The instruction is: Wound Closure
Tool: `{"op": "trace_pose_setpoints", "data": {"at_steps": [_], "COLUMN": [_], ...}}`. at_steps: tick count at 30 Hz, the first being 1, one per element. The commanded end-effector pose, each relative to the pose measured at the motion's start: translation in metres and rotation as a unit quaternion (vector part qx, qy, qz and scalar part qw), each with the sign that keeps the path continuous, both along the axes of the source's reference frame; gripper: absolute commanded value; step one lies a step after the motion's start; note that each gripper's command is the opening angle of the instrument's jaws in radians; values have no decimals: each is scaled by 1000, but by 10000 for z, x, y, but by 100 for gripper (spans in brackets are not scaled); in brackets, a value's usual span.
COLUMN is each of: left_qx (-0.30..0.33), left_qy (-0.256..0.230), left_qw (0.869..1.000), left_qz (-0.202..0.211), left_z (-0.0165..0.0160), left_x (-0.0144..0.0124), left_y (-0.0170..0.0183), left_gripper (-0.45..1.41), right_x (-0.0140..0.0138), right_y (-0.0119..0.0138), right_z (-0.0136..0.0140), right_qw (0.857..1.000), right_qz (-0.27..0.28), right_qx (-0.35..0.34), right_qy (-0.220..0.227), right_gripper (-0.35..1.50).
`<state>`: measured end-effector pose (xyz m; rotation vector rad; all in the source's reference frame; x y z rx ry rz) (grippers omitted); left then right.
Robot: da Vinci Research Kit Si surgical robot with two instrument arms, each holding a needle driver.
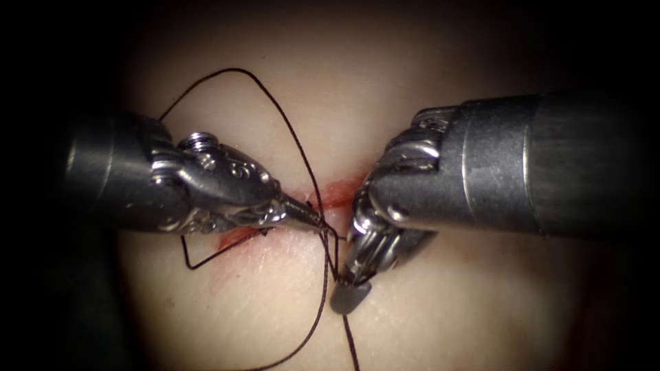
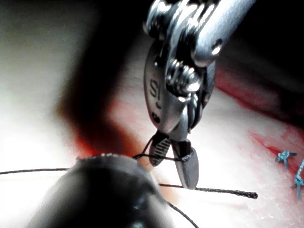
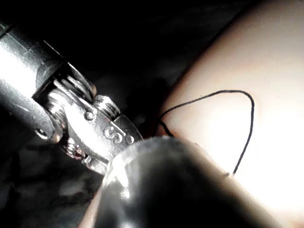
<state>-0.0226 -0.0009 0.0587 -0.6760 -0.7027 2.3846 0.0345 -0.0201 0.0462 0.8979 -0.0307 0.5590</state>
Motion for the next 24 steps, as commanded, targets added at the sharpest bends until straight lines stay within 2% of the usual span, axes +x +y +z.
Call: {"op": "trace_pose_setpoints", "data": {"at_steps": [1,8,14,21,22,23,24], "left_qx": [0,0,0,-2,-2,-2,-2], "left_qy": [0,-1,-1,2,2,2,3], "left_qw": [1000,1000,1000,1000,1000,1000,1000], "left_qz": [0,0,0,3,3,3,3], "left_z": [5,5,5,6,6,6,6], "left_x": [-5,-4,-4,-5,-5,-5,-5], "left_y": [-1,-1,-1,-3,-3,-3,-3], "left_gripper": [-45,-45,-45,-45,-45,-45,-45], "right_x": [9,11,8,8,8,8,7], "right_y": [1,-6,-13,-21,-23,-23,-24], "right_z": [3,8,13,21,23,23,25], "right_qw": [1000,1000,1000,1000,1000,1000,1000], "right_qz": [1,-1,-2,-3,-3,-3,-7], "right_qx": [0,-3,-6,-10,-11,-11,-7], "right_qy": [-1,-3,-6,-10,-12,-12,-14], "right_gripper": [79,74,81,79,69,69,42]}}
